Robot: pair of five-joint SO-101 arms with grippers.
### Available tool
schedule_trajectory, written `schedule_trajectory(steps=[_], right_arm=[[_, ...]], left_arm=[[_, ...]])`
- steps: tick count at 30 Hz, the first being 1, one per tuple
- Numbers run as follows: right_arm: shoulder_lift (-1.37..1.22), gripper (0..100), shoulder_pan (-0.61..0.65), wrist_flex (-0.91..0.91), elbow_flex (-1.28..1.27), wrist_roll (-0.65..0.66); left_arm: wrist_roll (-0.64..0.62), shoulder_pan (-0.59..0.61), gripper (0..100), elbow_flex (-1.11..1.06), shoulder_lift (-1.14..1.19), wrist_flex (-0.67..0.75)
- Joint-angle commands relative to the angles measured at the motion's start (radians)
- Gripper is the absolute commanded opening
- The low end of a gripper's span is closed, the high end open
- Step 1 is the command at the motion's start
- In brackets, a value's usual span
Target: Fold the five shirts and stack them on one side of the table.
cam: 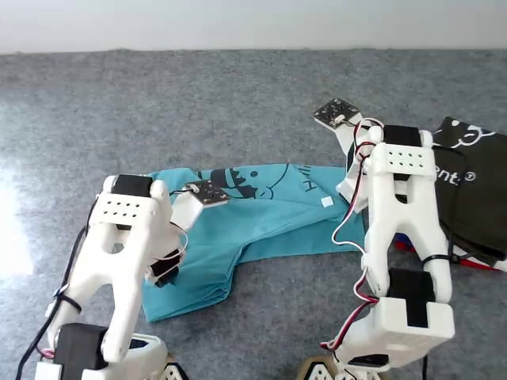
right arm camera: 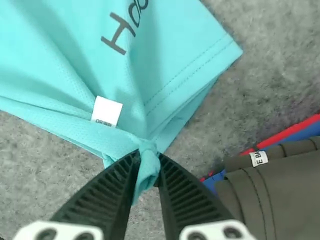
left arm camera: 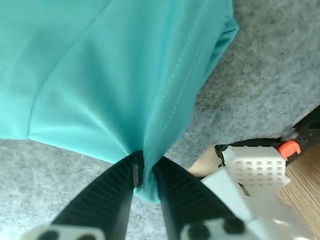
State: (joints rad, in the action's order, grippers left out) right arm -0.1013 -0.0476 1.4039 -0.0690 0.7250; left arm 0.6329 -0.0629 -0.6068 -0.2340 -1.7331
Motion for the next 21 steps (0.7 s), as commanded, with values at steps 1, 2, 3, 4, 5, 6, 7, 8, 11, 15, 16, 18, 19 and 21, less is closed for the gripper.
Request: schedule_trajectory(steps=[1,2,3,4,5,6,7,8,11,15,16,18,19,21], right_arm=[[0.071,5.5,-0.016,0.05,0.009,-0.003],[0.071,8.4,-0.016,0.067,0.009,-0.003],[0.071,11.2,-0.016,0.087,0.009,-0.003],[0.071,13.6,-0.018,0.104,0.009,-0.003],[0.073,15.1,-0.018,0.117,0.011,-0.003],[0.074,15.8,-0.021,0.131,0.012,-0.003],[0.082,15.8,-0.024,0.148,0.02,-0.003],[0.09,15.8,-0.025,0.159,0.026,-0.003],[0.117,15.8,-0.027,0.196,0.06,-0.003],[0.142,20.8,-0.028,0.223,0.104,-0.008],[0.147,23.2,-0.03,0.219,0.109,-0.009],[0.147,25.6,-0.041,0.2,0.127,-0.014],[0.143,25.6,-0.044,0.18,0.14,-0.032],[0.14,25.6,-0.048,0.119,0.157,-0.1]], left_arm=[[0.041,-0.002,6,0.002,-0.035,-0.021],[0.043,-0.002,8,0.002,-0.035,-0.021],[0.043,-0.002,9,0.002,-0.035,-0.021],[0.041,-0.002,10,0.002,-0.035,-0.021],[0.041,-0.002,11,0.002,-0.035,-0.021],[0.041,-0.002,12,0.001,-0.035,-0.021],[0.041,-0.002,12,-0.004,-0.035,-0.021],[0.041,-0.002,13,-0.012,-0.035,-0.021],[0.041,-0.002,13,-0.022,-0.035,-0.021],[0.041,-0.002,13,-0.021,-0.035,-0.021],[0.041,-0.002,13,-0.021,-0.037,-0.021],[0.04,0.0,13,-0.015,-0.041,-0.021],[0.032,0.002,13,-0.004,-0.052,-0.021],[-0.026,0.031,13,0.056,-0.089,-0.018]])
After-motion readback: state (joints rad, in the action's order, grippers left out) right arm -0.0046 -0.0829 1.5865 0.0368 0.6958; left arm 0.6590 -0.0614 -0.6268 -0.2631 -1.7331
